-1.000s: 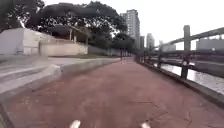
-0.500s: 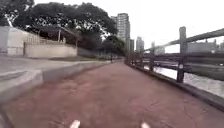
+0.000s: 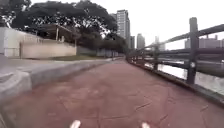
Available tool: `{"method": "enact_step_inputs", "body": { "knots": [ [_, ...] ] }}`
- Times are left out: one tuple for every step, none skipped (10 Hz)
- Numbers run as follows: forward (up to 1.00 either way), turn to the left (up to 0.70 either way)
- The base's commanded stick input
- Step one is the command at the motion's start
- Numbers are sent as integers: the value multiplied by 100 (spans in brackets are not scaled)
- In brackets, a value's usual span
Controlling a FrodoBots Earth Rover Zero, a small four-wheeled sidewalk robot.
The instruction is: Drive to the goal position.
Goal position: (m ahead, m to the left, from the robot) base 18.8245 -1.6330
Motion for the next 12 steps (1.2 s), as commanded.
{"method": "enact_step_inputs", "body": {
  "knots": [
    [70, 0],
    [70, 0],
    [70, 0],
    [70, 0],
    [70, 0],
    [70, 0],
    [70, 0],
    [70, 0],
    [70, 0],
    [70, 0],
    [70, 0],
    [70, 0]
  ]
}}
